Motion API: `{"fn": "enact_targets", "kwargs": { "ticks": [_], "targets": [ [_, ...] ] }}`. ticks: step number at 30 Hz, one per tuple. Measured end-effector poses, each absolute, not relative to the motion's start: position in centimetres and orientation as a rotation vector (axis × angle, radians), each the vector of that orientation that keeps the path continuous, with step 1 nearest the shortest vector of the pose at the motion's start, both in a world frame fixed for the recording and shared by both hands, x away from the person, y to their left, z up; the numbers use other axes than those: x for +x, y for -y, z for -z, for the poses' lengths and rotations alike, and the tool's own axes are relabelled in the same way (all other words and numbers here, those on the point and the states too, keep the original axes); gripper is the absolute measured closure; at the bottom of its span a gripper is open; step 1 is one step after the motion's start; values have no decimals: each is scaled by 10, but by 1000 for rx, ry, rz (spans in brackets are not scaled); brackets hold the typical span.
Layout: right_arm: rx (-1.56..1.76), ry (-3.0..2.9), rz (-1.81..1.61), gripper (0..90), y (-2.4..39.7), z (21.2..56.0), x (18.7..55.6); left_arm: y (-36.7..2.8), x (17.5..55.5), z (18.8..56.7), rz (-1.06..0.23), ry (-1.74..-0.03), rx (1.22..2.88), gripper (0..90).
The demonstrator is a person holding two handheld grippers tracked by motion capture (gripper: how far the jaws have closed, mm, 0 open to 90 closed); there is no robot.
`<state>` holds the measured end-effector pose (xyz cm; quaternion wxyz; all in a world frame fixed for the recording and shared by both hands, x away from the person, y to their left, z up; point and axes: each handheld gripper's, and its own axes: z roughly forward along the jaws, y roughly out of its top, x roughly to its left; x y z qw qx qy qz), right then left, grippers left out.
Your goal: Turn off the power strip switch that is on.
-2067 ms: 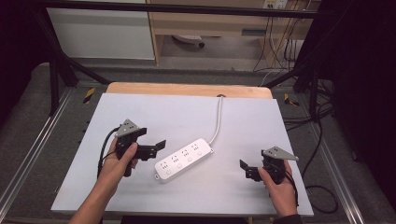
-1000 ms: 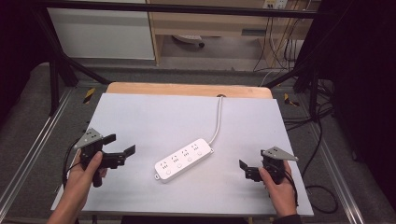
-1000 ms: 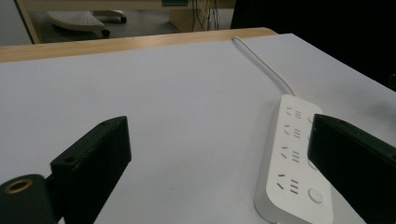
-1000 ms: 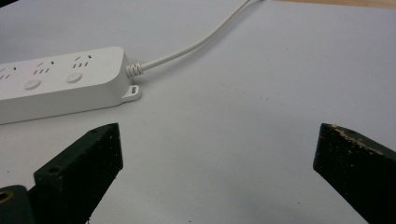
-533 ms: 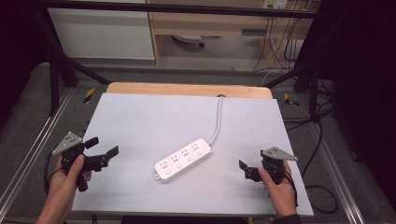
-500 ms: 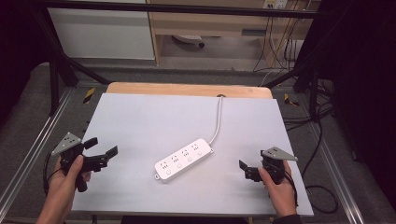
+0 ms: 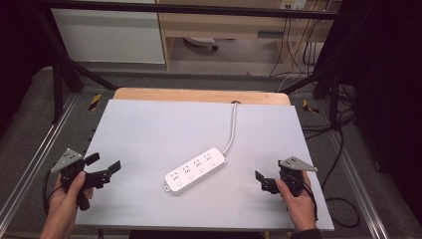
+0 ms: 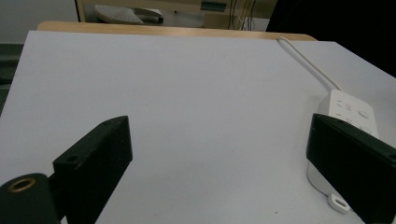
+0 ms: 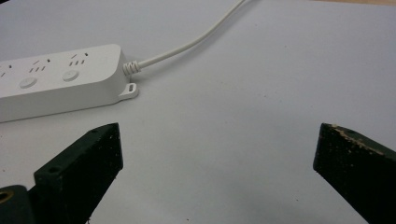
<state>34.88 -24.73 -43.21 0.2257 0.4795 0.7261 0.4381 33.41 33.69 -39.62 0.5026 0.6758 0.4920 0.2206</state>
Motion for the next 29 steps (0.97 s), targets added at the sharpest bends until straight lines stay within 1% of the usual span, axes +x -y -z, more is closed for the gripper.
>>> {"fn": "enact_targets", "kwargs": {
  "ticks": [11, 17, 26, 29],
  "targets": [
    [1319, -1998, -1203, 23, 247, 433, 349, -343, 334, 406, -548, -1219, 1638, 76],
    [1335, -1985, -1178, 22, 247, 436, 351, -343, 332, 415, -547, -1221, 1675, 77],
    [1389, -2000, -1054, 27, 250, 448, 357, -332, 329, 428, -604, -1247, 1702, 75],
    [1425, -2019, -972, 27, 249, 455, 361, -328, 328, 427, -598, -1240, 1706, 72]
  ]
}}
